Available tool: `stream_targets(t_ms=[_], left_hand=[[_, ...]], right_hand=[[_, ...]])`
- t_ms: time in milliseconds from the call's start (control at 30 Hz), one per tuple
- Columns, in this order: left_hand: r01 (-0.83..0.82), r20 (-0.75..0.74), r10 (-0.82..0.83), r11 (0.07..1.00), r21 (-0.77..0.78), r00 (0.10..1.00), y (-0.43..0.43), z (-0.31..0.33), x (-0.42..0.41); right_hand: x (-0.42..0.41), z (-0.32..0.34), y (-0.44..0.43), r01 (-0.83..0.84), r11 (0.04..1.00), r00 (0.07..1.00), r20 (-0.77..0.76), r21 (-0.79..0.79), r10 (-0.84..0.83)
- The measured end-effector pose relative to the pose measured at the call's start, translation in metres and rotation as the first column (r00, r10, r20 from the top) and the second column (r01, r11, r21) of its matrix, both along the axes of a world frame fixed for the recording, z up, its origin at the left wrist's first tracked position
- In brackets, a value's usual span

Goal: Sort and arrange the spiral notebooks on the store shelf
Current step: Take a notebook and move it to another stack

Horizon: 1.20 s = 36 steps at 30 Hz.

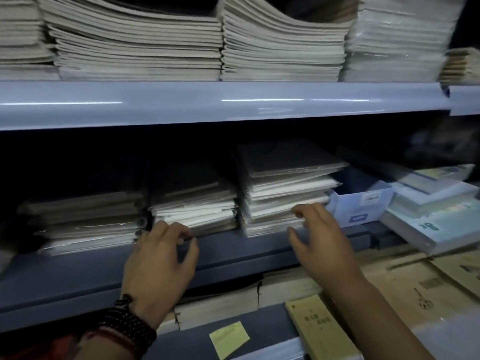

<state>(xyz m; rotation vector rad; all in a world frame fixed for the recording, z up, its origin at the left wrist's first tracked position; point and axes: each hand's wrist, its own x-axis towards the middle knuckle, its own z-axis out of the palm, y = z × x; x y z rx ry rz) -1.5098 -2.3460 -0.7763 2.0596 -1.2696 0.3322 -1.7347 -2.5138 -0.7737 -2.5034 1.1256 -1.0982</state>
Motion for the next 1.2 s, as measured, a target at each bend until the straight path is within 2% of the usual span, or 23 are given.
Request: stream_targets(t_ms=[133, 267, 467, 833, 1033, 1100, 1200], left_hand=[[0.041, 0.049, -0.040, 0.999, -0.009, 0.998, -0.007, 0.006, -0.023], [0.100, 0.163, -0.109, 0.993, 0.059, 0.981, -0.029, 0.003, -0.038], [0.149, 0.175, -0.157, 0.987, 0.058, 0.972, -0.056, 0.008, -0.051], [0.118, 0.219, -0.093, 0.988, -0.101, 0.971, -0.076, 0.034, -0.060], [0.095, 0.273, -0.007, 0.946, -0.311, 0.962, -0.086, 0.069, -0.061], [0.104, 0.305, -0.011, 0.951, -0.292, 0.952, -0.094, 0.079, -0.062], [0.189, 0.233, -0.158, 0.975, -0.117, 0.960, -0.103, 0.077, -0.061]], right_hand=[[-0.005, -0.006, -0.007, 0.003, 1.000, 0.998, 0.066, 0.006, -0.003], [-0.011, -0.009, -0.010, 0.019, 1.000, 0.995, 0.095, 0.012, -0.020], [-0.015, -0.014, -0.016, 0.026, 1.000, 0.994, 0.111, -0.008, -0.025], [-0.007, -0.008, -0.026, 0.037, 0.999, 0.972, 0.231, -0.003, -0.036], [0.001, -0.003, -0.025, 0.017, 1.000, 0.972, 0.233, -0.019, -0.012], [0.003, -0.002, -0.024, 0.015, 1.000, 0.972, 0.235, -0.012, -0.011], [0.005, -0.002, -0.023, 0.014, 1.000, 0.972, 0.235, -0.009, -0.011]])
